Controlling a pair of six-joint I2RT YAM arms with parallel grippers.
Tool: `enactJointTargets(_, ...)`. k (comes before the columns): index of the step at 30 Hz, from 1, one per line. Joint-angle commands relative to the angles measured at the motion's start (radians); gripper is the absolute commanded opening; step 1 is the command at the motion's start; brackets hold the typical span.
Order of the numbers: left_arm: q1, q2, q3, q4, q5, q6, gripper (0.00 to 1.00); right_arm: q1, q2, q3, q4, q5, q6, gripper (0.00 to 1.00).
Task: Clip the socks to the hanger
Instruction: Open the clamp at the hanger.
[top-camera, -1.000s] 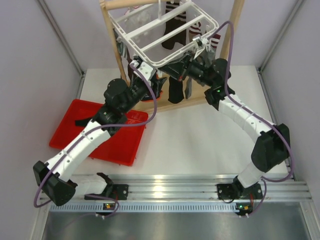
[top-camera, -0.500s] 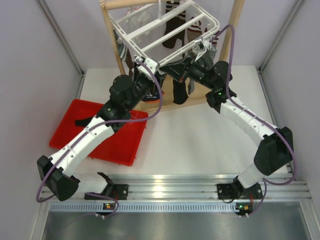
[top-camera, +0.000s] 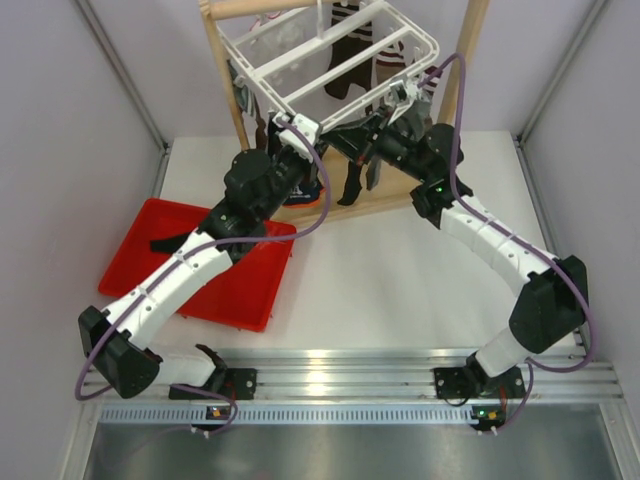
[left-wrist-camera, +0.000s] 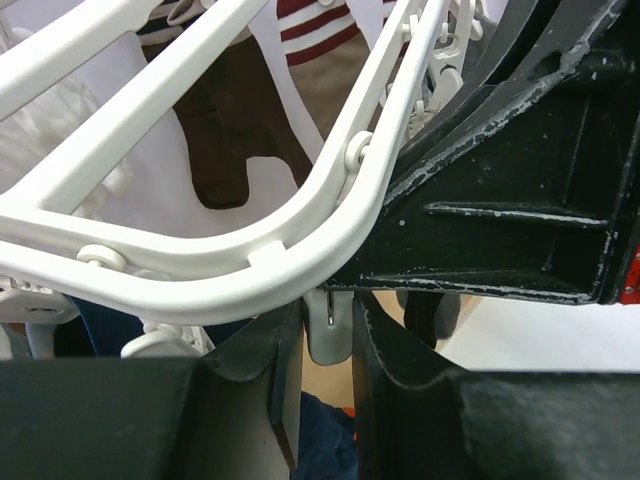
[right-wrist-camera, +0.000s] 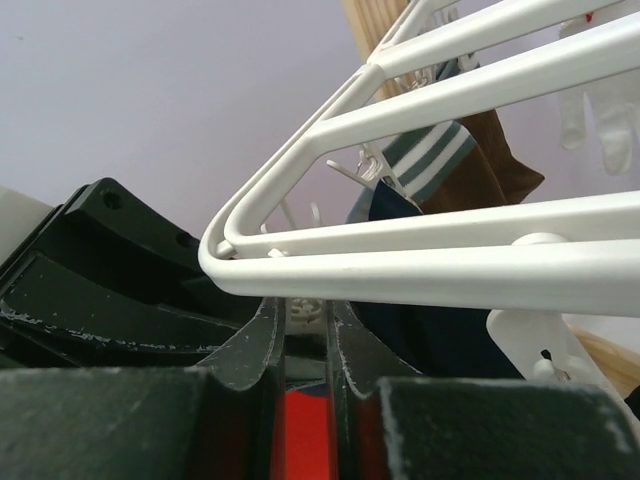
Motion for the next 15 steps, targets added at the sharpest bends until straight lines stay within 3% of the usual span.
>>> enactJointTargets(1,0.008,-0.005,0.022,0.082,0.004,0.028,0.00,0.020,-0.057,0.007,-0.003,-0.039,-0.005,0.11)
enactJointTargets(3,0.010,-0.022,-0.004,0.081,0.042,0.051,0.00,0.010,-0.059,0.018,-0.038,-0.042,-0.005,0.30)
enactJointTargets(4,0.015,-0.028,-0.012,0.076,0.085,0.076,0.00,0.006,-0.062,0.023,-0.055,-0.045,-0.001,0.46)
enactJointTargets(5,0.022,-0.045,-0.023,0.071,0.142,0.088,0.00,0.001,-0.069,0.026,-0.072,-0.054,-0.001,0.50)
enactJointTargets(10,0.094,-0.065,-0.055,0.012,0.388,0.105,0.00,-0.023,-0.092,0.043,-0.144,-0.128,0.011,0.54)
enactJointTargets(15,0.151,-0.087,-0.116,0.071,0.469,0.172,0.00,-0.030,-0.096,0.040,-0.152,-0.157,0.079,0.60)
